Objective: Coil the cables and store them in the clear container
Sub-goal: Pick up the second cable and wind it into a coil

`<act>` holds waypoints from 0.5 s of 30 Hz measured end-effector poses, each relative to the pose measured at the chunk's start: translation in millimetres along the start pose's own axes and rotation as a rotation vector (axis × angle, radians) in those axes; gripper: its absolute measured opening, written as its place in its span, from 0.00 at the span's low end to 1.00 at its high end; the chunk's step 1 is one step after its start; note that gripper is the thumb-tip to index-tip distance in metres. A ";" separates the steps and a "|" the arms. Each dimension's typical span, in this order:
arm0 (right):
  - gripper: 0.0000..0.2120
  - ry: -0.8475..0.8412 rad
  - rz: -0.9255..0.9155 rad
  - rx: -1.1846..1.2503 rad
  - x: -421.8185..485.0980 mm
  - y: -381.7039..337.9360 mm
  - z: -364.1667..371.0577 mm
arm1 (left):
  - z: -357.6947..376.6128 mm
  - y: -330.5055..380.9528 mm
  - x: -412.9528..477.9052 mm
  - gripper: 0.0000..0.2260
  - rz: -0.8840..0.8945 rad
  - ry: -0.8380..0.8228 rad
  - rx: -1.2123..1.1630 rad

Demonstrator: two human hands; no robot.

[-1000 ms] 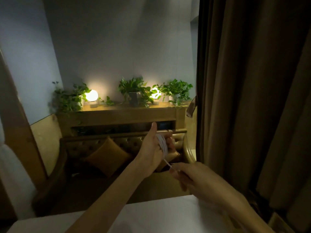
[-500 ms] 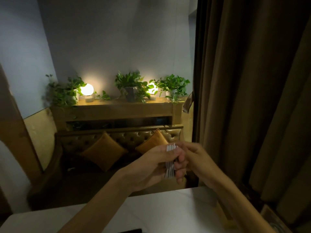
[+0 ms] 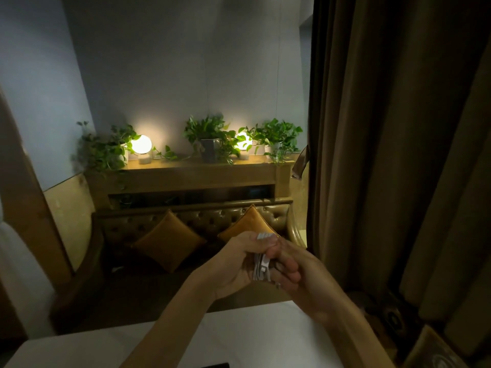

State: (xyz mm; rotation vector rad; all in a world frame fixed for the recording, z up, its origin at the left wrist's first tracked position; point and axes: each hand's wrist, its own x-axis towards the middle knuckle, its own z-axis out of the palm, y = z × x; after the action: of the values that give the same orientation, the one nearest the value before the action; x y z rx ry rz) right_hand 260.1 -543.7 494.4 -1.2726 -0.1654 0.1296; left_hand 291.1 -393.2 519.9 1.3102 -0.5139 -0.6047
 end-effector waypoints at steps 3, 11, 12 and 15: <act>0.13 -0.037 0.027 0.147 -4.3 -0.7 0.8 | 0.2 -6.5 1.9 0.17 -0.022 0.052 0.026; 0.19 -0.004 0.000 0.252 -9.4 3.4 -0.1 | 26.0 -8.4 6.2 0.14 0.037 0.223 0.429; 0.19 -0.002 -0.006 0.232 -9.1 4.7 -1.1 | 29.0 -8.1 7.0 0.15 0.047 0.257 0.471; 0.16 0.006 -0.017 0.181 -11.3 5.5 -4.7 | 36.2 -6.2 7.1 0.17 0.079 0.310 0.541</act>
State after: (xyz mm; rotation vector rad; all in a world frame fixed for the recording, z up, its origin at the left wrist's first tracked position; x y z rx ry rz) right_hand 249.9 -548.6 487.2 -1.0912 -0.1557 0.1230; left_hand 271.8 -425.1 520.7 1.8473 -0.4853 -0.1869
